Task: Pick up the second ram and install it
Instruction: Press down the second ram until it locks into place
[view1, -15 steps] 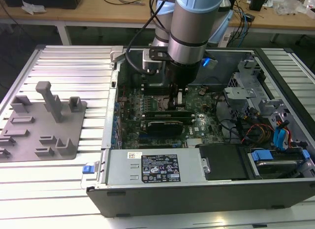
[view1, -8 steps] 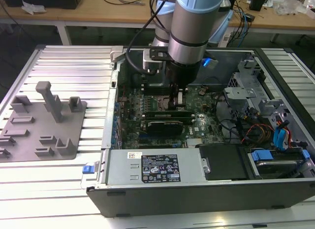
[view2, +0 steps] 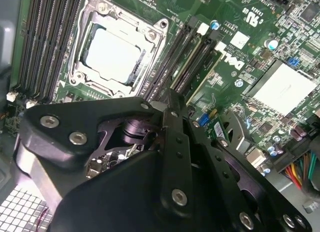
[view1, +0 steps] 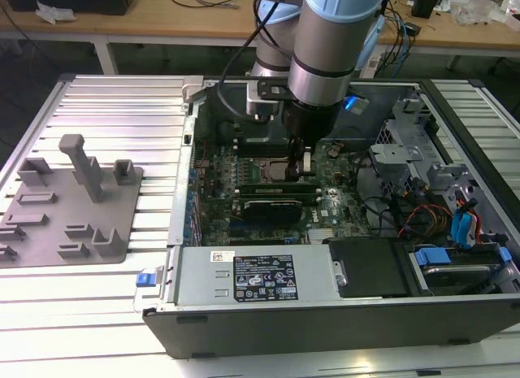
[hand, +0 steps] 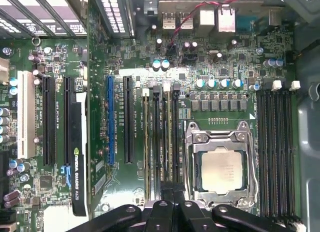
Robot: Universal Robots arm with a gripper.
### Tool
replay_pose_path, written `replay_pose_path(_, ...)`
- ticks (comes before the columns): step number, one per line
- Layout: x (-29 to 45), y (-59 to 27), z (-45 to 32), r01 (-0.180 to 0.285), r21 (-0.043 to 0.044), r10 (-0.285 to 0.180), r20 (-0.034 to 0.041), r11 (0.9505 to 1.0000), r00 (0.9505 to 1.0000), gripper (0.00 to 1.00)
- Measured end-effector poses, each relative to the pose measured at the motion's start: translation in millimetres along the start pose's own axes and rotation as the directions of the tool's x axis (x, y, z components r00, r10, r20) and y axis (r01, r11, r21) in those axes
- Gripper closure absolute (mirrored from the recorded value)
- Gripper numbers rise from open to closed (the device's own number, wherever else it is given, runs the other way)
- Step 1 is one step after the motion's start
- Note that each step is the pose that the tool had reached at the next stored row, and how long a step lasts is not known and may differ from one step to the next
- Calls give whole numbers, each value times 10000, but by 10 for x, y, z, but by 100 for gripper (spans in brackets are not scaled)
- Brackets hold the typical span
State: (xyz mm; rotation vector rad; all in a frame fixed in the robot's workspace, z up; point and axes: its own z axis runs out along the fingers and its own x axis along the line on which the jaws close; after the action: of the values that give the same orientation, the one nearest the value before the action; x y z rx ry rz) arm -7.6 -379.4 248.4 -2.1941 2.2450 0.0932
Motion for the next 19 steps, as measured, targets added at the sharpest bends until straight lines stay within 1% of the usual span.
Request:
replay_pose_path(8,-2,-93,-4,0,0,0,-1,10000,10000,92)
replay_pose_path(14,-3,-119,-4,0,0,0,0,10000,10000,92)
replay_pose_path(19,-4,-175,-7,-1,0,1,0,10000,10000,92)
